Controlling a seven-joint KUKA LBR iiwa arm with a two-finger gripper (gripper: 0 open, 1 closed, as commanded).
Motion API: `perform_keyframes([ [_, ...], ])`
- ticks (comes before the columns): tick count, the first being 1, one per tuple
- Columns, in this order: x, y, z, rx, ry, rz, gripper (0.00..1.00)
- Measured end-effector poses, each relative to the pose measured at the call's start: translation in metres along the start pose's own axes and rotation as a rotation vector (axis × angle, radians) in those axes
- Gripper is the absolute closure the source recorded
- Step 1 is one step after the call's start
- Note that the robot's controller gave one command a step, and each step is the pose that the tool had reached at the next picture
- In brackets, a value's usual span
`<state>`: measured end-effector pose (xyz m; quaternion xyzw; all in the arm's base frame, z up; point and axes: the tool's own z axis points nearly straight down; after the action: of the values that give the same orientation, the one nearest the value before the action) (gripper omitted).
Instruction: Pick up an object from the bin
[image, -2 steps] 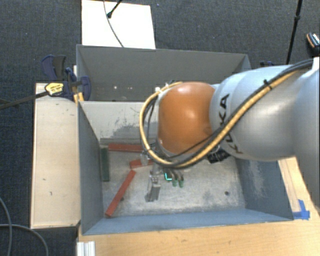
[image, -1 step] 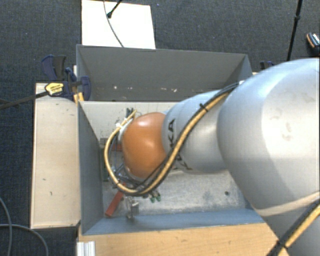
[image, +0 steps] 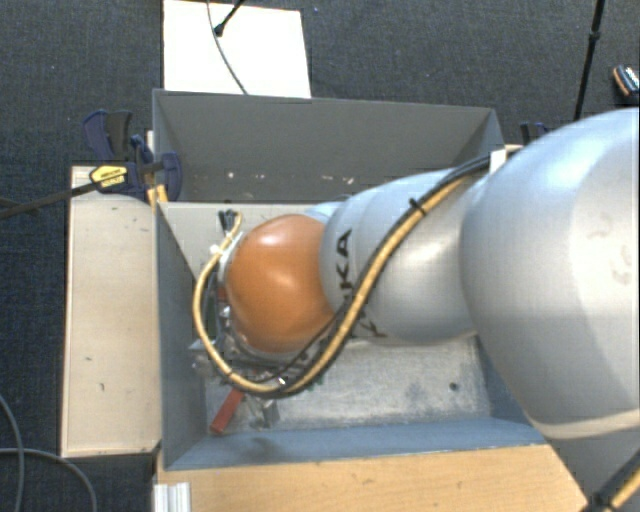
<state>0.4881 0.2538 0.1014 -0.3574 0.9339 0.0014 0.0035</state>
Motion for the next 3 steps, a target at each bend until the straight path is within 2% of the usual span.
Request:
perform_keyframes([
  [1,-0.007,-0.013,0.001,0.000,0.000,-0.182,0.00],
  [2,-0.010,-0.016,0.032,0.000,0.010,-0.437,0.00],
  [3,-0.010,-0.017,0.031,-0.003,0.010,-0.429,0.00],
])
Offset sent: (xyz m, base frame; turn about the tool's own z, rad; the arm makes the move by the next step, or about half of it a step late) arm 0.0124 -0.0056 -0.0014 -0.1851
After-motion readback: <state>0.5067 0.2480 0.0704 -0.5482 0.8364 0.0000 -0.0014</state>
